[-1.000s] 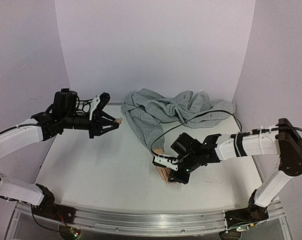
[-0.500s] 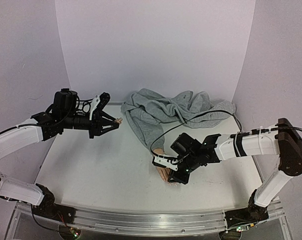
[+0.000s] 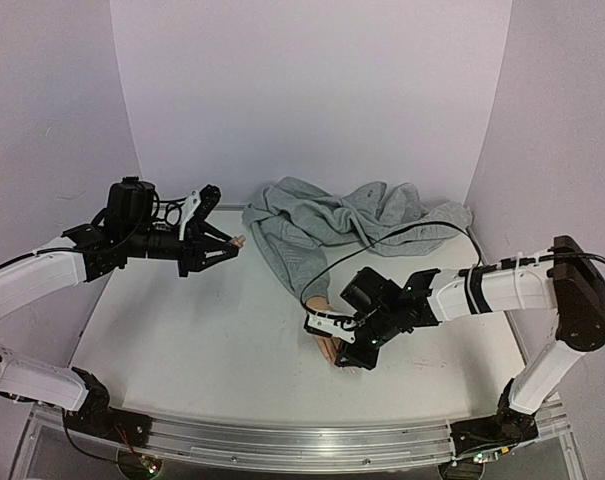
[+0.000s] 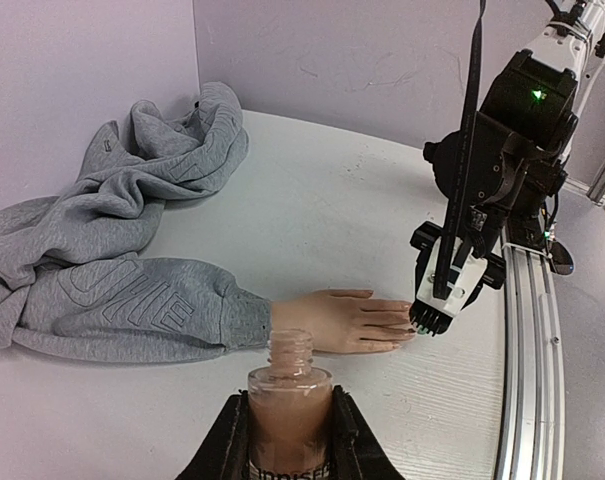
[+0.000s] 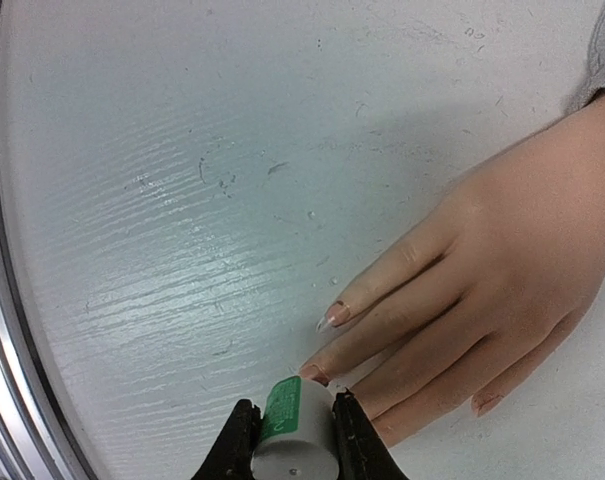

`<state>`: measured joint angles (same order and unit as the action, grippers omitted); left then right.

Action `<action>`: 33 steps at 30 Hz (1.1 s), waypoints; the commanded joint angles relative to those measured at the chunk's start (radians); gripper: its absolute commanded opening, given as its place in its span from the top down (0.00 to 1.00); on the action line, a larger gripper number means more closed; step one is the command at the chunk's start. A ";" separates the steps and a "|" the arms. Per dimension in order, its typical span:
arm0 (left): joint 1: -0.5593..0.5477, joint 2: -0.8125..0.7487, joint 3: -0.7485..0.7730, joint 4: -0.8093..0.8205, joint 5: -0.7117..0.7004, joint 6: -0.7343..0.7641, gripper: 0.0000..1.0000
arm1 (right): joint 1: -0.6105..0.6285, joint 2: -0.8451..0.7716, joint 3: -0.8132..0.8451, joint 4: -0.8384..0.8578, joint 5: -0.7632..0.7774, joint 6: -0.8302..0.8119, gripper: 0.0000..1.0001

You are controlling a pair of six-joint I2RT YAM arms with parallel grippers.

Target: Paint the nails

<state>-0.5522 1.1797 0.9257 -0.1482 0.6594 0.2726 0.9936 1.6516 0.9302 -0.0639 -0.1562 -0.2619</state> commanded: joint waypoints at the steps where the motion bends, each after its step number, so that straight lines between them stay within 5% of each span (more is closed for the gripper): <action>1: 0.005 -0.007 0.015 0.044 0.017 0.003 1.00 | 0.003 0.009 0.028 -0.029 -0.029 -0.005 1.00; 33: 0.006 -0.014 0.015 0.044 0.019 0.001 1.00 | 0.022 0.030 0.053 -0.079 -0.048 0.000 1.00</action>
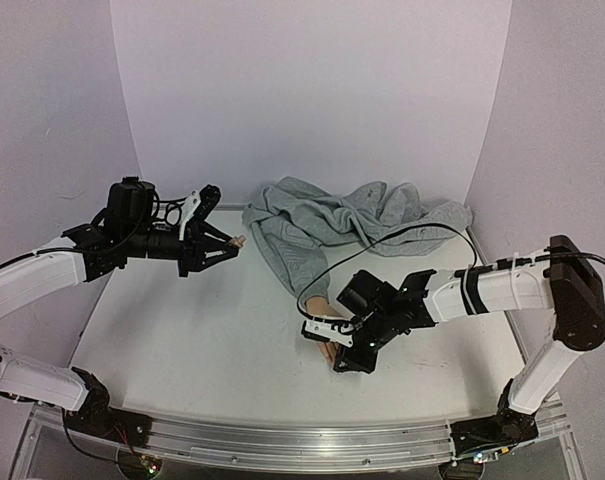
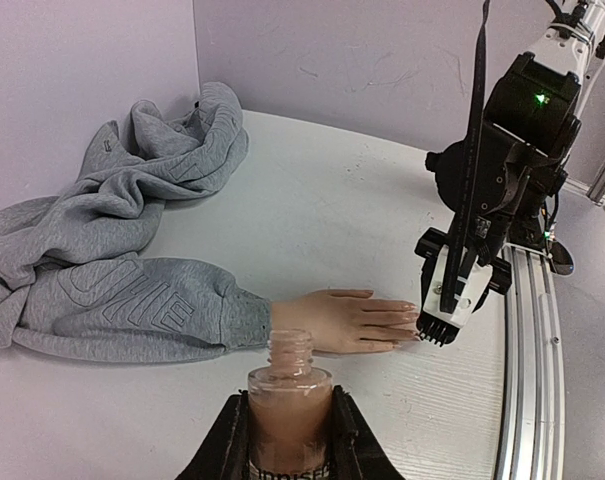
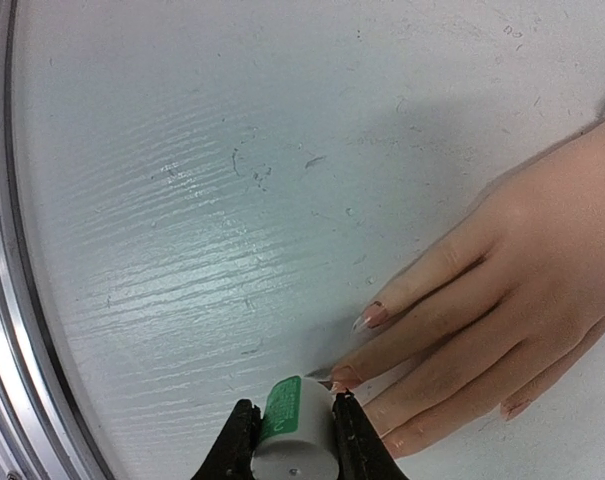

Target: Paint the nails

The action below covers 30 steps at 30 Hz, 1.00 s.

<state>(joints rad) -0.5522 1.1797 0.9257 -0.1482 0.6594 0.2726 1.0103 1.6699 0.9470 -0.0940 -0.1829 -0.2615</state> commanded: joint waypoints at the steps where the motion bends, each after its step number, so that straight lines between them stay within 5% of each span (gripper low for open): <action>1: 0.006 -0.014 0.015 0.044 0.019 0.001 1.00 | 0.005 0.006 0.036 -0.048 -0.019 -0.001 1.00; 10: 0.005 -0.010 0.017 0.044 0.020 0.001 1.00 | 0.006 -0.146 -0.004 -0.027 0.048 0.022 1.00; 30: 0.006 0.002 0.019 0.044 0.023 -0.001 1.00 | 0.006 -0.044 0.013 -0.009 0.059 0.004 1.00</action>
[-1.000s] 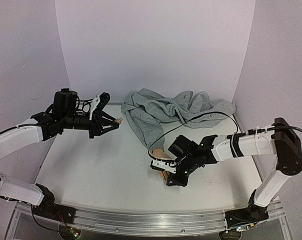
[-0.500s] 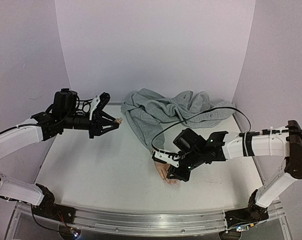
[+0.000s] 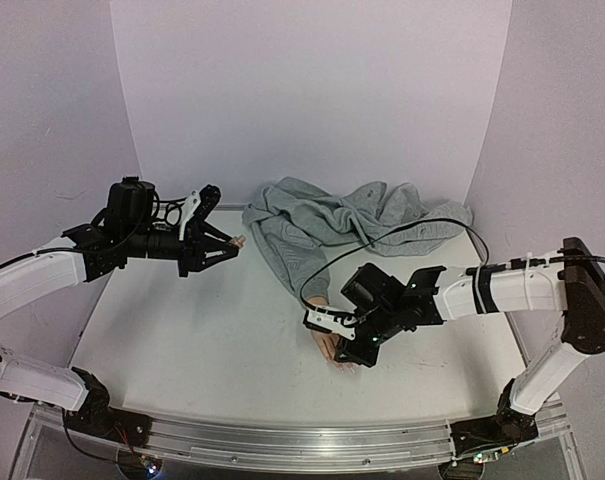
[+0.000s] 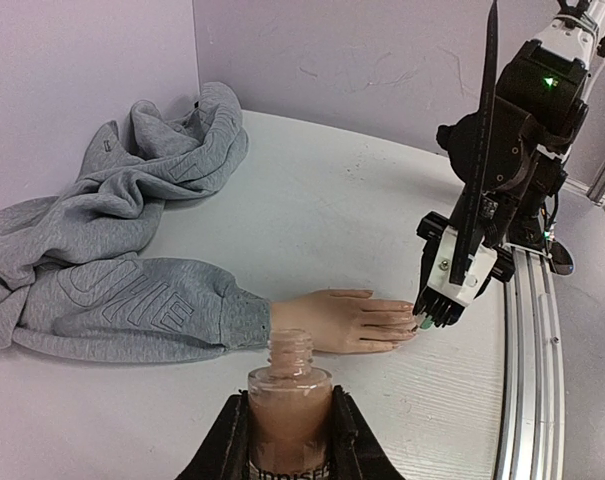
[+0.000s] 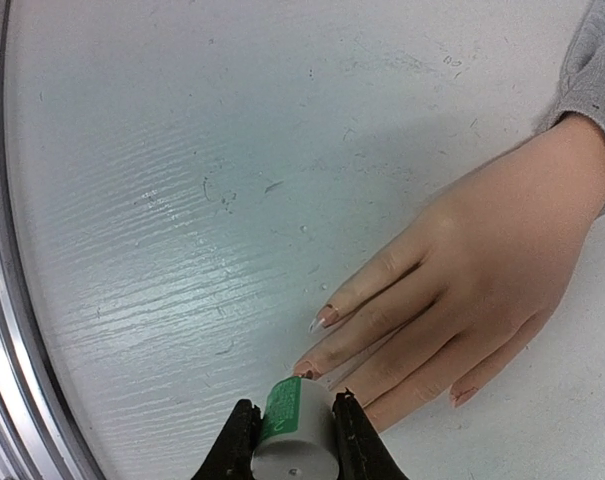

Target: Paint the nails

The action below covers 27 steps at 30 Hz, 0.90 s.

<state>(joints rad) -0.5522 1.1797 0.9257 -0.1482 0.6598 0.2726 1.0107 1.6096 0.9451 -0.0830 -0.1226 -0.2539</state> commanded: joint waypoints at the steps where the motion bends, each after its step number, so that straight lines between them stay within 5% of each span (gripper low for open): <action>1: 0.006 0.002 0.019 0.044 0.022 -0.001 1.00 | 0.005 0.017 0.015 -0.019 -0.002 -0.004 1.00; 27: 0.008 0.000 0.019 0.044 0.021 -0.001 1.00 | 0.005 0.039 0.014 -0.017 0.019 -0.001 1.00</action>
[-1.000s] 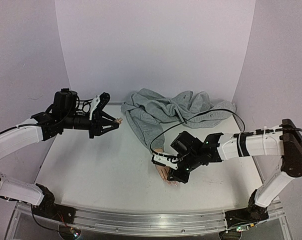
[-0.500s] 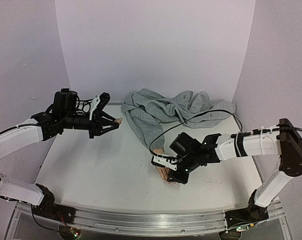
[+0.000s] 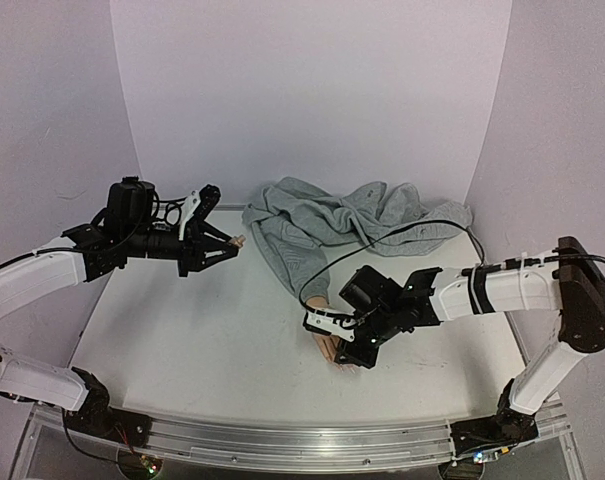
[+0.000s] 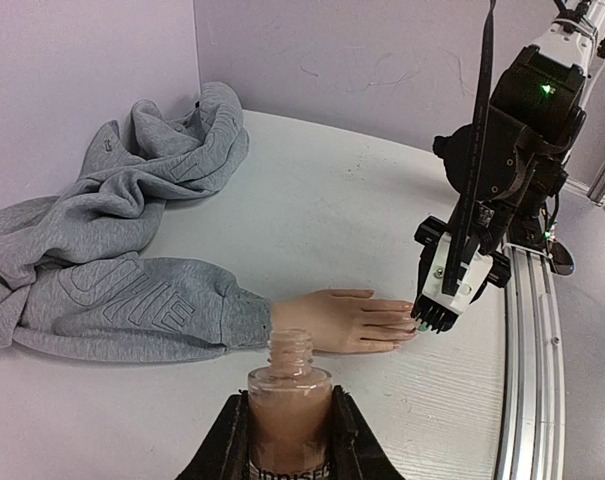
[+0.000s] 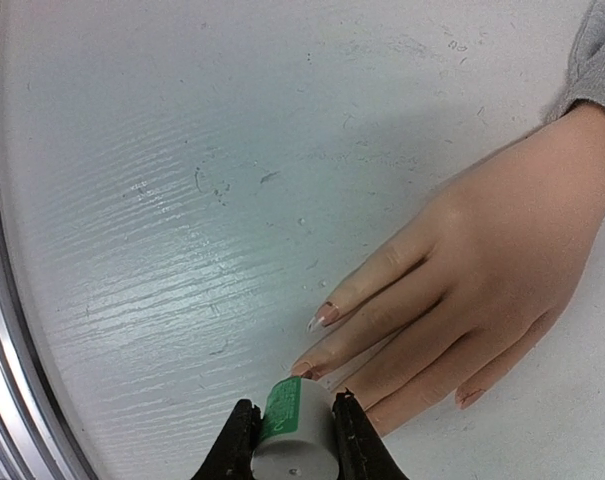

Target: Paint the nails

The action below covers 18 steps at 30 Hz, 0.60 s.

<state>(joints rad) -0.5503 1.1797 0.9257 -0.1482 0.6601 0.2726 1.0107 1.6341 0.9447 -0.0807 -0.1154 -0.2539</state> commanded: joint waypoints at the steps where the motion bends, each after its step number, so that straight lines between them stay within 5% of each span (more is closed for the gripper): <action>1: 0.005 0.000 0.018 0.044 0.020 -0.001 1.00 | 0.005 0.017 0.015 -0.019 0.012 -0.001 1.00; 18: 0.006 0.000 0.018 0.044 0.018 0.002 1.00 | 0.006 0.029 0.013 -0.016 0.016 0.001 1.00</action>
<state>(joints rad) -0.5503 1.1797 0.9257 -0.1482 0.6598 0.2726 1.0107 1.6520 0.9451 -0.0761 -0.1108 -0.2539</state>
